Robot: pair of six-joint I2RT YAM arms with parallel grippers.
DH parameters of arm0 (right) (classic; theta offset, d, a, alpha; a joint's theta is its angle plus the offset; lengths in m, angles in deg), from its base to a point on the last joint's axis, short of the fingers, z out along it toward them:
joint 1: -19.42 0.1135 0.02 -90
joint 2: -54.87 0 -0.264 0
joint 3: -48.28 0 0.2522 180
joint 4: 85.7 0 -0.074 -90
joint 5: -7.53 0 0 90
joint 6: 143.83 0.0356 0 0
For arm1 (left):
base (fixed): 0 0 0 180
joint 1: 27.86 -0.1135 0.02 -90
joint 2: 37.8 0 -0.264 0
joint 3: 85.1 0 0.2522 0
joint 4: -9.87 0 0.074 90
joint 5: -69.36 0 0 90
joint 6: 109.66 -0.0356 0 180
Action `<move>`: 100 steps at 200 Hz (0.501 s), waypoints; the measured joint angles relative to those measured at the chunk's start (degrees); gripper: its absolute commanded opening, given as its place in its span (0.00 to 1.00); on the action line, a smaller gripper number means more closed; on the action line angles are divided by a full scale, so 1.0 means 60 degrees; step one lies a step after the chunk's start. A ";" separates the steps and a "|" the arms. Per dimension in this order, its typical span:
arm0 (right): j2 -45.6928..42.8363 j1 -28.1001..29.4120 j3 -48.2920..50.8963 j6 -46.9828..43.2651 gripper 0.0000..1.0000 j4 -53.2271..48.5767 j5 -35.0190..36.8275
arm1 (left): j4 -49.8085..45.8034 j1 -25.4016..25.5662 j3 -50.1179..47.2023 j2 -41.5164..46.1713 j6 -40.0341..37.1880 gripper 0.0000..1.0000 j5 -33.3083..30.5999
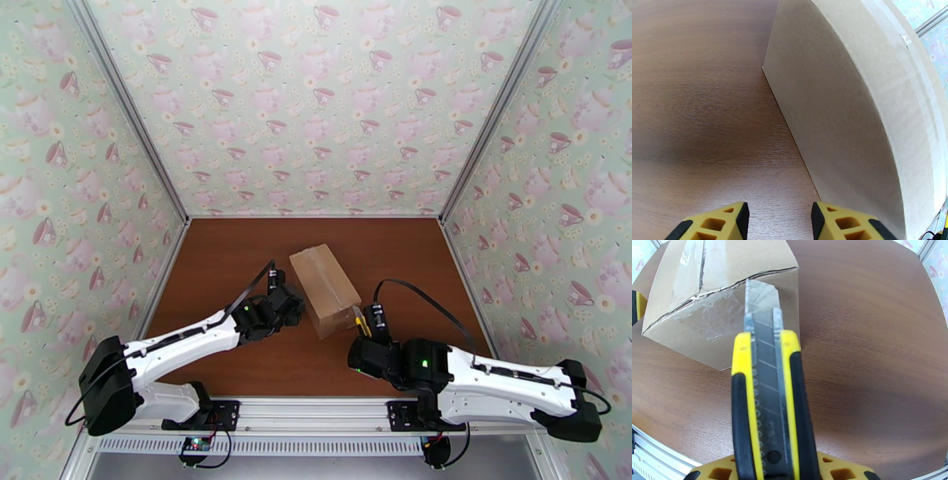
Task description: Unpack the express box
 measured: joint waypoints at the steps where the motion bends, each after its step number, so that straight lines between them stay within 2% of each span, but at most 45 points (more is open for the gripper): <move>1: 0.0000 0.0000 0.0000 0.0000 0.00 -0.0007 0.0000 | 0.0000 0.0000 0.0000 0.0000 0.0000 0.48 -0.0004; 100: -0.0004 0.0058 0.0000 0.0080 0.00 -0.0084 0.0040 | 0.0000 0.0000 0.0000 0.0000 0.0000 0.48 0.0004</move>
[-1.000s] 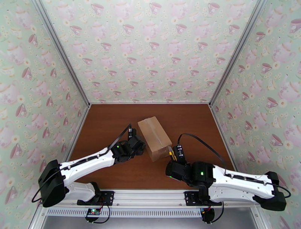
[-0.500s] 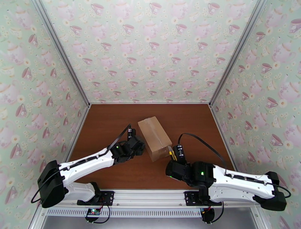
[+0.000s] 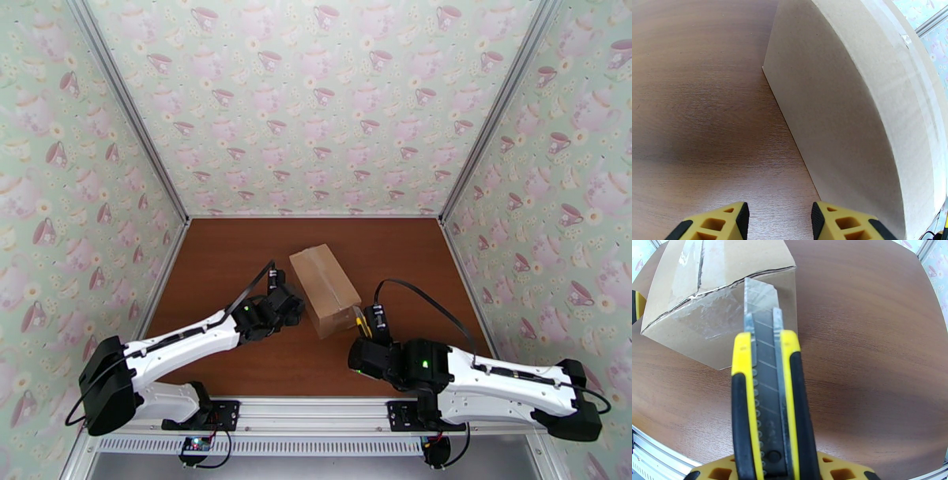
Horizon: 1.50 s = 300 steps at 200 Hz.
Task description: Unpack the express box
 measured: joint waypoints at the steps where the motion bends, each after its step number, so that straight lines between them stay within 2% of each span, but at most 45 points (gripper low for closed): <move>1: 0.0000 0.0000 0.0000 0.0015 0.00 -0.0004 0.0000 | 0.0000 0.0000 0.0000 0.0000 0.0000 0.48 -0.0004; 300: 0.0270 0.0000 -0.0189 0.0193 0.00 -0.0448 0.0219 | 0.0004 -0.0018 -0.0007 0.0004 0.0004 0.48 0.0029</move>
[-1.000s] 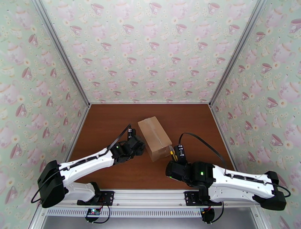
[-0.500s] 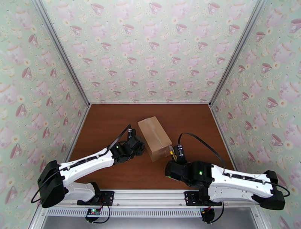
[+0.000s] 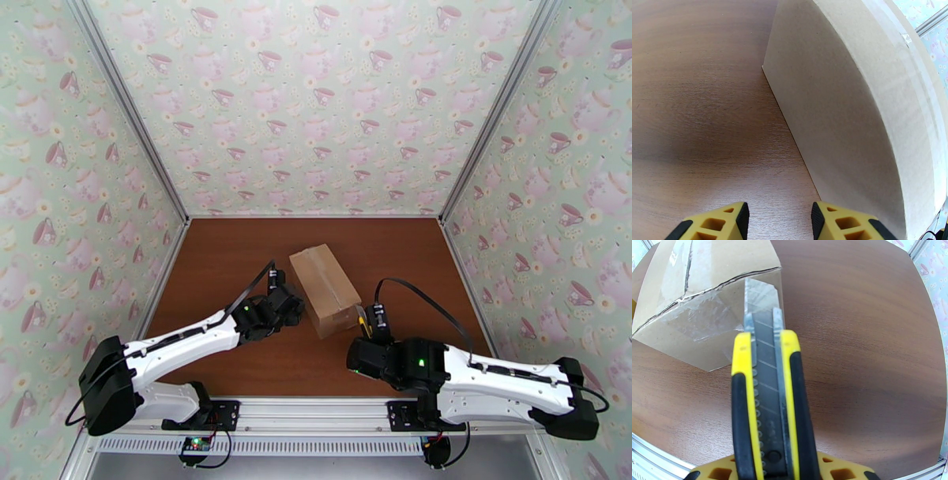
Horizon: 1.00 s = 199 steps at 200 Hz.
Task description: Unpack the express box
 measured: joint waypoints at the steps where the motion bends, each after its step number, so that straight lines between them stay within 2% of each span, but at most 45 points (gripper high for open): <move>1: 0.0000 0.0000 0.0000 -0.0004 0.00 0.0000 0.0000 | 0.0000 0.0000 0.0000 -0.0004 0.0000 0.48 0.0000; 199: 0.0270 0.0186 -0.0189 0.0015 0.00 -0.0109 0.0025 | 0.0062 -0.0025 -0.0153 0.0087 0.0029 0.48 0.0000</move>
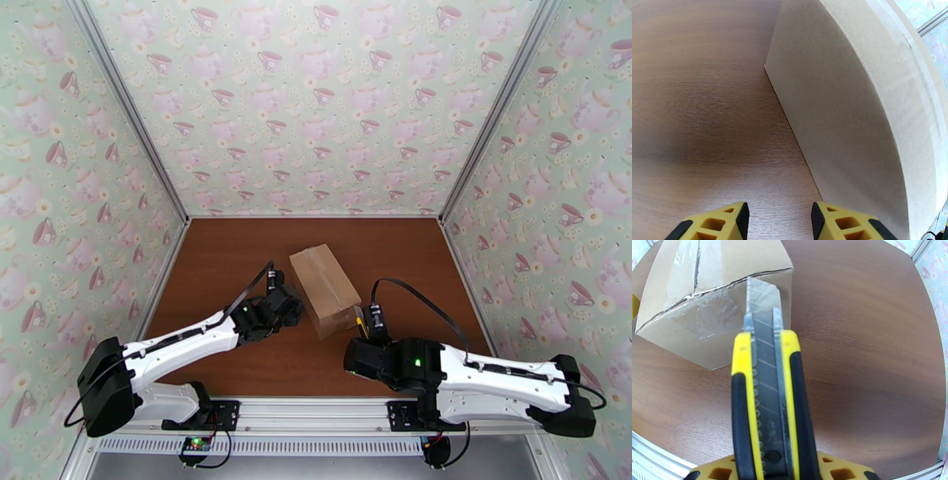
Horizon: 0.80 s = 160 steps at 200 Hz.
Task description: Unpack the express box
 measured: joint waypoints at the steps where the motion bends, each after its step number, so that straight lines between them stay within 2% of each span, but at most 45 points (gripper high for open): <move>1: 0.0000 0.0004 0.0000 0.0000 0.00 -0.0004 0.0000 | 0.0000 0.0000 0.0000 0.0000 0.0000 0.48 0.0004; 160: 0.0393 0.0062 -0.0251 0.0062 0.00 -0.0080 0.0044 | 0.0000 0.0000 -0.0018 0.0157 0.0004 0.49 0.0004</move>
